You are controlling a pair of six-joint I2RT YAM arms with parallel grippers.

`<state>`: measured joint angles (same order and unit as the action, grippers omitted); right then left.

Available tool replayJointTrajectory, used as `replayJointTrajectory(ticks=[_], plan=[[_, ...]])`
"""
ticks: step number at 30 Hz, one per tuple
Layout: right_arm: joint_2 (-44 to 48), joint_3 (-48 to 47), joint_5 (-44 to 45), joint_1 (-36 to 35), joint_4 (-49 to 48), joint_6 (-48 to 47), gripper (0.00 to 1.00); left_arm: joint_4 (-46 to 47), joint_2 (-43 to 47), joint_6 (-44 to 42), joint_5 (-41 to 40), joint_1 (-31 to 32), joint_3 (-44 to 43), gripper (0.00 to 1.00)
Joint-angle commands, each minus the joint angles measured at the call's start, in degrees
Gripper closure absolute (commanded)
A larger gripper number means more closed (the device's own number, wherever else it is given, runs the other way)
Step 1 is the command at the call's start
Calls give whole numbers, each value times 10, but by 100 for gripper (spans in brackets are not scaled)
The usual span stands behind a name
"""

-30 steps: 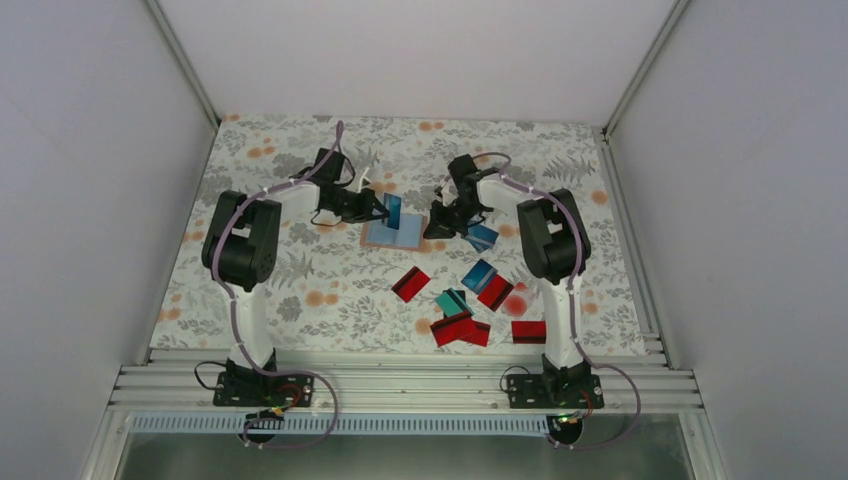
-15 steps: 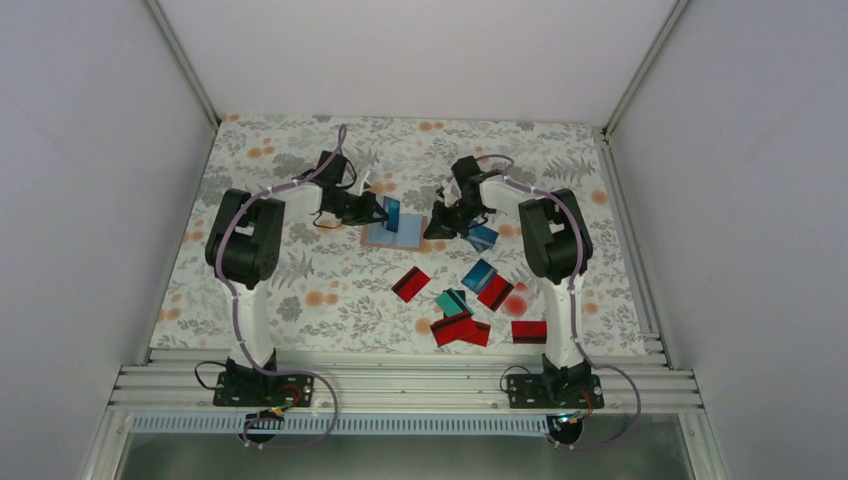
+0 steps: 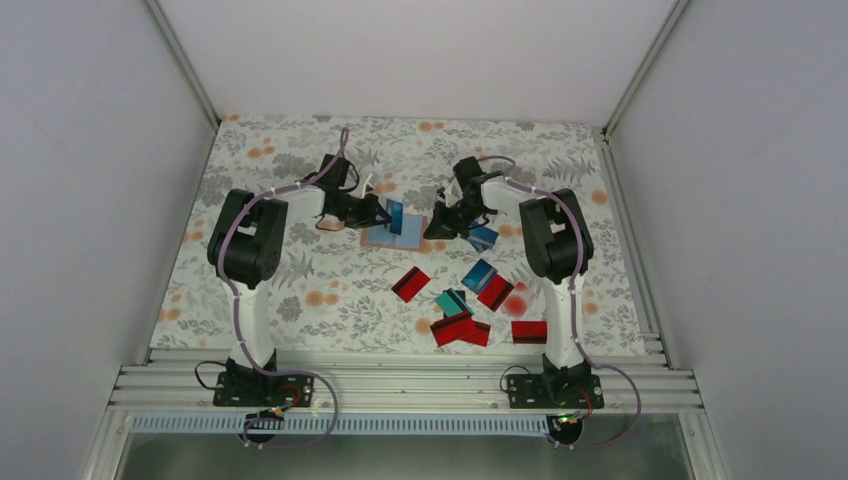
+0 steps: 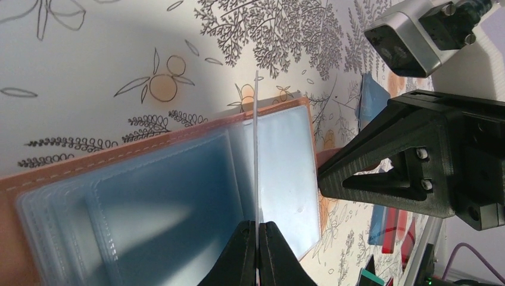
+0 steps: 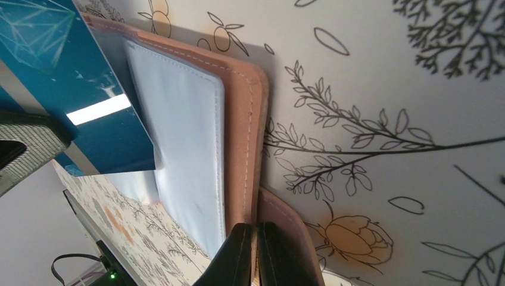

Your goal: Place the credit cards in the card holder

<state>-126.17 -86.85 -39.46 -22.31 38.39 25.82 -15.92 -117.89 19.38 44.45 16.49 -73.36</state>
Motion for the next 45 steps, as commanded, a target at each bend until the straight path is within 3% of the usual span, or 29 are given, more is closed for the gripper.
replayJointTrajectory(ticks=[1,37,45], plan=[[-34,29,42,-6,25,-6,96,7,-8,17,11,2,14,98],[-41,33,23,-8,17,-1,96,-134,-19,38,-15,7,-4,98],[-43,30,22,-9,19,-2,96,-171,-50,-36,15,8,-48,98]])
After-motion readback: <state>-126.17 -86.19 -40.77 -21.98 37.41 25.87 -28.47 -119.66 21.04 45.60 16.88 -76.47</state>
